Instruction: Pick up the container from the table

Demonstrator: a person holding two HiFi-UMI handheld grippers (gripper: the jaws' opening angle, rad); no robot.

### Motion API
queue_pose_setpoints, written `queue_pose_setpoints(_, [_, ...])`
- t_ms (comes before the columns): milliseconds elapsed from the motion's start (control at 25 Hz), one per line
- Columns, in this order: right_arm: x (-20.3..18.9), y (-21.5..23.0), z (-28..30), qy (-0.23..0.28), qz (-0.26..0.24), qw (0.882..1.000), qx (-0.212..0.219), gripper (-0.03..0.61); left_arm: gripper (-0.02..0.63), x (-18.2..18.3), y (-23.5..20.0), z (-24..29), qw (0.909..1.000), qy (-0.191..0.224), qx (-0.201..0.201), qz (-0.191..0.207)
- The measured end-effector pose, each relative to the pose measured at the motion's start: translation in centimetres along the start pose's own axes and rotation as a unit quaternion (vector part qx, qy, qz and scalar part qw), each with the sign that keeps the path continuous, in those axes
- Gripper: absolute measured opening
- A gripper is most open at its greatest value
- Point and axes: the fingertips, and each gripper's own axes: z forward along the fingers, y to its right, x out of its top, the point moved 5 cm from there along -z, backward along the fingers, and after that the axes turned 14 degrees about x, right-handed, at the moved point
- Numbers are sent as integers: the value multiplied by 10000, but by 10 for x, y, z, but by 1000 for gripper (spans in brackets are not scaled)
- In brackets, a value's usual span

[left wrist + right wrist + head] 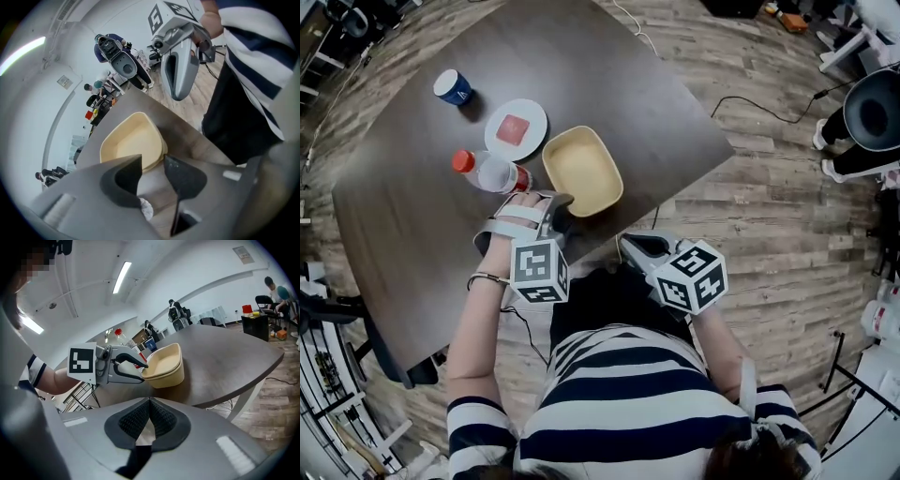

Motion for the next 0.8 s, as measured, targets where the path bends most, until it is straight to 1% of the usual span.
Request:
queue_pose_setpoints(80, [-3, 3, 1, -31, 35, 10000, 47, -2, 0, 1, 0, 5, 9999, -34, 0, 151])
queue_pose_setpoints(240, [-8, 9, 2, -84, 94, 9999, 98, -2, 0, 2, 2, 12, 9997, -39, -81, 239])
queue_pose_setpoints(360, [-9, 13, 2, -109, 129, 9998, 130, -2, 0, 5, 2, 15, 9992, 35, -96, 374])
queue_pose_setpoints(600, [-10, 17, 8, -203, 130, 9994, 232, -2, 0, 7, 3, 15, 9957, 361, -67, 851])
queue_pose_setpoints(800, [-11, 15, 16, -256, 119, 9992, 294, -3, 0, 8, 4, 12, 9910, 721, -228, 1107])
